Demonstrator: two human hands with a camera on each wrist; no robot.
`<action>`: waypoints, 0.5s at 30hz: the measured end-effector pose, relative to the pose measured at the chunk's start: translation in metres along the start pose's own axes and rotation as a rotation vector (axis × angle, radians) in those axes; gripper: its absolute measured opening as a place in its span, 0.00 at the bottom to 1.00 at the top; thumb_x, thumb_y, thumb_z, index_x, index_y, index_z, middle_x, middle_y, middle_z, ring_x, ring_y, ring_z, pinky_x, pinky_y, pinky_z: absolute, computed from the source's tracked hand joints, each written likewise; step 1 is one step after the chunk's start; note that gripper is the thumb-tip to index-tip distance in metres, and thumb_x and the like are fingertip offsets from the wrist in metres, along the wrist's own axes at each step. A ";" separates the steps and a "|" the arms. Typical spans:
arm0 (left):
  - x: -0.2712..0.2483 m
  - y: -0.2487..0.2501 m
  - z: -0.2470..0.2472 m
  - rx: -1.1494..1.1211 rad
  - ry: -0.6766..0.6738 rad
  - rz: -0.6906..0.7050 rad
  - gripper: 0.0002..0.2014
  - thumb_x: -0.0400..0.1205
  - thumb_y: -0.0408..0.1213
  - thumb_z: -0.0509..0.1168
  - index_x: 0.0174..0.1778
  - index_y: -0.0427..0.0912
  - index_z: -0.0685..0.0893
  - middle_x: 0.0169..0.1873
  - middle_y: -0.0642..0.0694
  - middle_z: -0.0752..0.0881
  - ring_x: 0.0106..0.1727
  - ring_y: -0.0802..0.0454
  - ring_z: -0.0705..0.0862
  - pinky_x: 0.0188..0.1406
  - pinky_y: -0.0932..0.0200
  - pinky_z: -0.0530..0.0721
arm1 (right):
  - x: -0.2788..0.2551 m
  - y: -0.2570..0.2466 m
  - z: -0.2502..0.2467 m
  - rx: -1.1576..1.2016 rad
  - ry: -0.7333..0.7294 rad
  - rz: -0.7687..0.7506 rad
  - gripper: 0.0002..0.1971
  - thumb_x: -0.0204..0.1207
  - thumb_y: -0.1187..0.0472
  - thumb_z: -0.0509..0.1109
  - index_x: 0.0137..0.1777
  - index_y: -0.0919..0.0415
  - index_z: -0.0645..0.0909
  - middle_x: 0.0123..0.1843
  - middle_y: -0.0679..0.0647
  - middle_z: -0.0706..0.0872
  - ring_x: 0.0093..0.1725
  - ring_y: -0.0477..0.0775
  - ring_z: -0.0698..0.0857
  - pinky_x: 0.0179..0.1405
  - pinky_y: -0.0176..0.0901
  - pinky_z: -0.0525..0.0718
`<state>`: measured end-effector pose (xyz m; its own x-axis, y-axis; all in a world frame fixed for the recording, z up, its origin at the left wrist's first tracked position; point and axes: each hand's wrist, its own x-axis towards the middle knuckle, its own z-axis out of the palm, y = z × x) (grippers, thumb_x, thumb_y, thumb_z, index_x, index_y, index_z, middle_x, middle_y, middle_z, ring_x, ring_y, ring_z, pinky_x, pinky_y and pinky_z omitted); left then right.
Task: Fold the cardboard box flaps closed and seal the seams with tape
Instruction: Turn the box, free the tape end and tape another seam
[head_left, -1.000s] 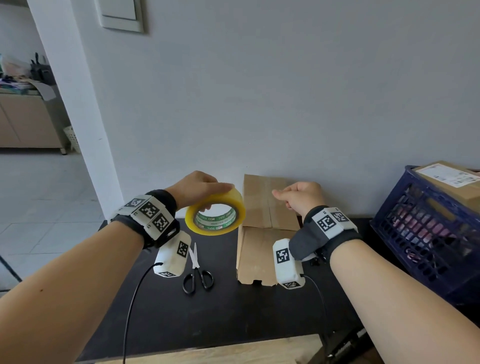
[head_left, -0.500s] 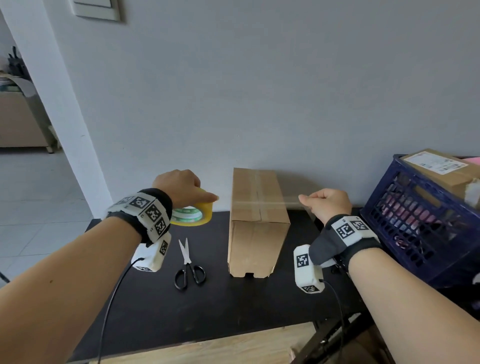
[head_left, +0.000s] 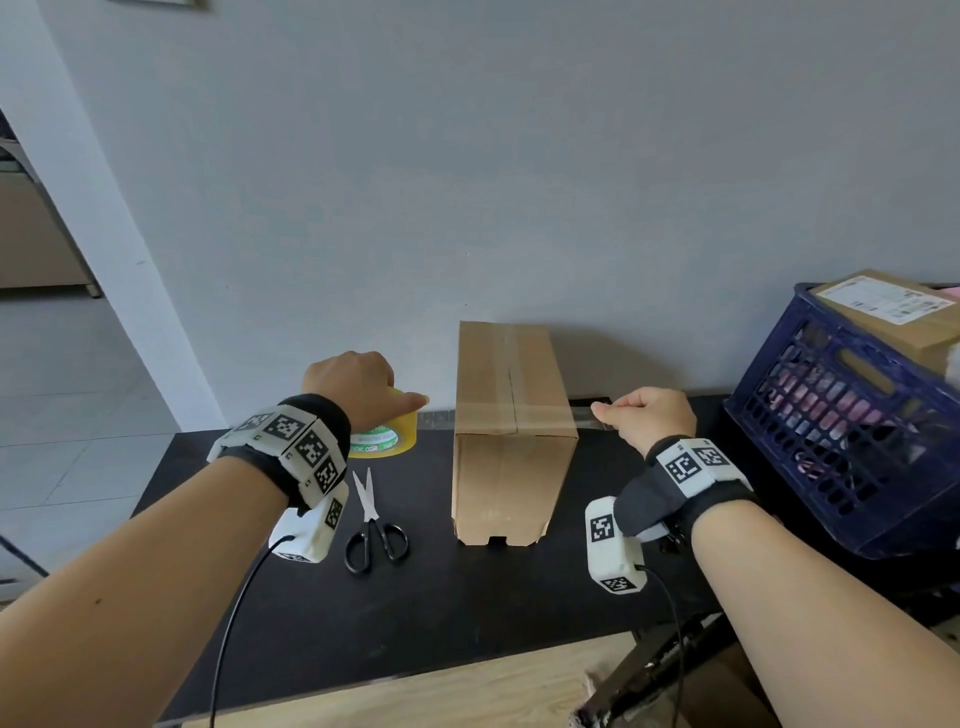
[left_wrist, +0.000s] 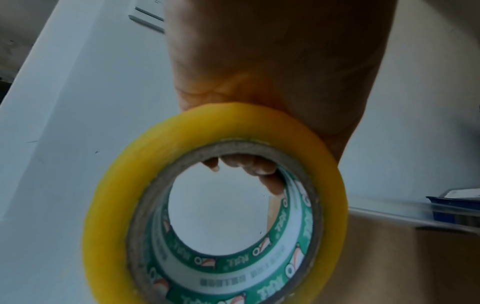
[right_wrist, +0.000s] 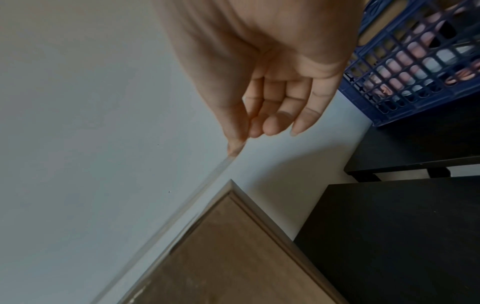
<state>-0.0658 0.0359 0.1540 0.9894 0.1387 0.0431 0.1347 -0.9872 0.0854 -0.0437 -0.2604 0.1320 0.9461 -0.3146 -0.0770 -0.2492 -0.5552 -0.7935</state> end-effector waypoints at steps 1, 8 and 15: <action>0.000 0.000 0.002 0.002 0.003 -0.005 0.21 0.75 0.63 0.60 0.28 0.49 0.78 0.28 0.53 0.76 0.42 0.48 0.80 0.40 0.59 0.70 | 0.000 0.001 0.001 -0.003 -0.007 -0.004 0.10 0.68 0.52 0.79 0.35 0.56 0.83 0.39 0.54 0.87 0.42 0.53 0.84 0.42 0.40 0.76; 0.000 -0.003 0.006 -0.013 0.039 -0.020 0.23 0.75 0.65 0.60 0.37 0.47 0.83 0.33 0.51 0.78 0.42 0.48 0.78 0.40 0.59 0.69 | -0.002 0.001 0.002 0.013 -0.015 -0.026 0.10 0.69 0.53 0.78 0.38 0.57 0.83 0.38 0.53 0.87 0.41 0.51 0.82 0.42 0.39 0.74; 0.001 -0.006 0.008 -0.042 0.016 -0.034 0.28 0.70 0.69 0.64 0.38 0.43 0.86 0.30 0.51 0.78 0.41 0.47 0.80 0.34 0.60 0.70 | -0.004 0.008 0.004 0.024 -0.014 -0.062 0.10 0.68 0.53 0.79 0.38 0.57 0.84 0.35 0.50 0.86 0.38 0.47 0.82 0.29 0.34 0.72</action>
<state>-0.0651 0.0415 0.1453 0.9832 0.1736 0.0556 0.1654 -0.9778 0.1286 -0.0489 -0.2602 0.1232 0.9625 -0.2690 -0.0358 -0.1851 -0.5546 -0.8112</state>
